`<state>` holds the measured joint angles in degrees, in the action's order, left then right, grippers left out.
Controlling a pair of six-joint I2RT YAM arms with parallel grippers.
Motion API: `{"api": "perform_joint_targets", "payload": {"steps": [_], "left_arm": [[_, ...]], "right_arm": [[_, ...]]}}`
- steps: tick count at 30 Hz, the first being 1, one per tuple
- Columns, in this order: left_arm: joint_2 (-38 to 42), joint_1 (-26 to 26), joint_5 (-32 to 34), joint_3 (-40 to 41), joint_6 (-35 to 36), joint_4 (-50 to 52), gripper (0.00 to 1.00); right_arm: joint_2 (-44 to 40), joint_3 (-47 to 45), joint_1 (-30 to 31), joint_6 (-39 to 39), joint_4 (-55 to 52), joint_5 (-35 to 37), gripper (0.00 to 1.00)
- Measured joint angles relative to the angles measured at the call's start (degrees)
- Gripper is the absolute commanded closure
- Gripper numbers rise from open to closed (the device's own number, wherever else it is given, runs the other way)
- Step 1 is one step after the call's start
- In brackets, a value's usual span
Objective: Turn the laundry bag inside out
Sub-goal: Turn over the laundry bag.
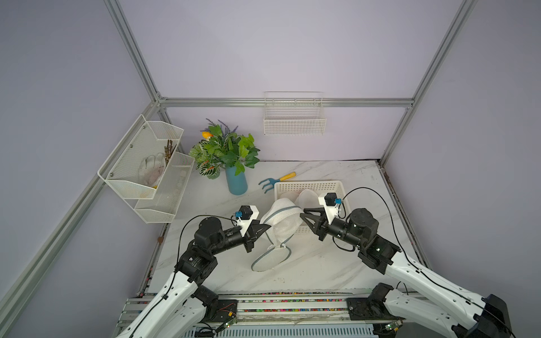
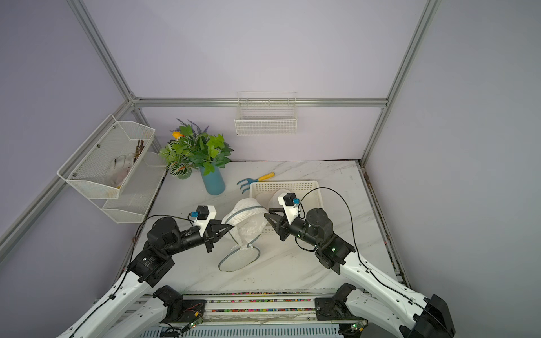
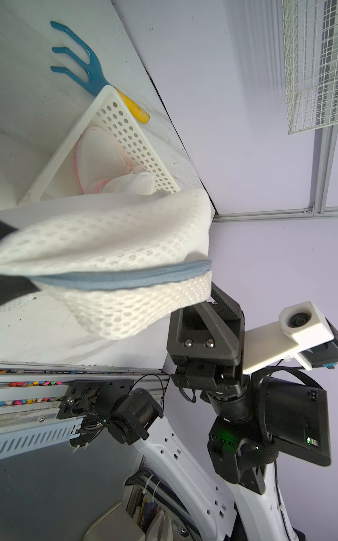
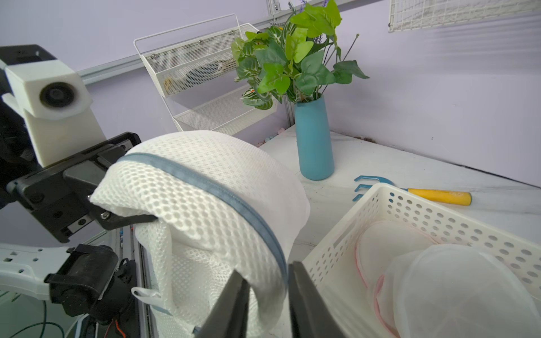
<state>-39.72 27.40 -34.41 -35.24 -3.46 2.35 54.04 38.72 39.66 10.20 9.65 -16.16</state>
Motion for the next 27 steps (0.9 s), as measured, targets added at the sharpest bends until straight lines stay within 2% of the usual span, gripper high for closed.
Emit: {"api": "perform_joint_targets", "payload": {"steps": [2, 8, 13, 27], "left_arm": [[0.04, 0.0, -0.04, -0.13, 0.02, 0.09, 1.0], [0.11, 0.0, -0.48, -0.72, 1.09, 2.21, 1.0], [-0.87, 0.0, -2.21, -4.57, 5.27, 7.04, 1.0], [-8.07, 0.17, -8.9, -14.91, 23.26, 24.96, 1.0]], "right_arm": [[0.59, 0.26, 0.0, 0.0, 1.05, -0.13, 1.0], [1.46, 2.49, 0.0, -0.24, 1.27, 0.52, 1.0], [3.13, 9.31, 0.0, -2.36, -2.49, 1.6, 1.0], [17.81, 33.77, 0.24, -15.45, -27.15, -0.46, 1.0]]}}
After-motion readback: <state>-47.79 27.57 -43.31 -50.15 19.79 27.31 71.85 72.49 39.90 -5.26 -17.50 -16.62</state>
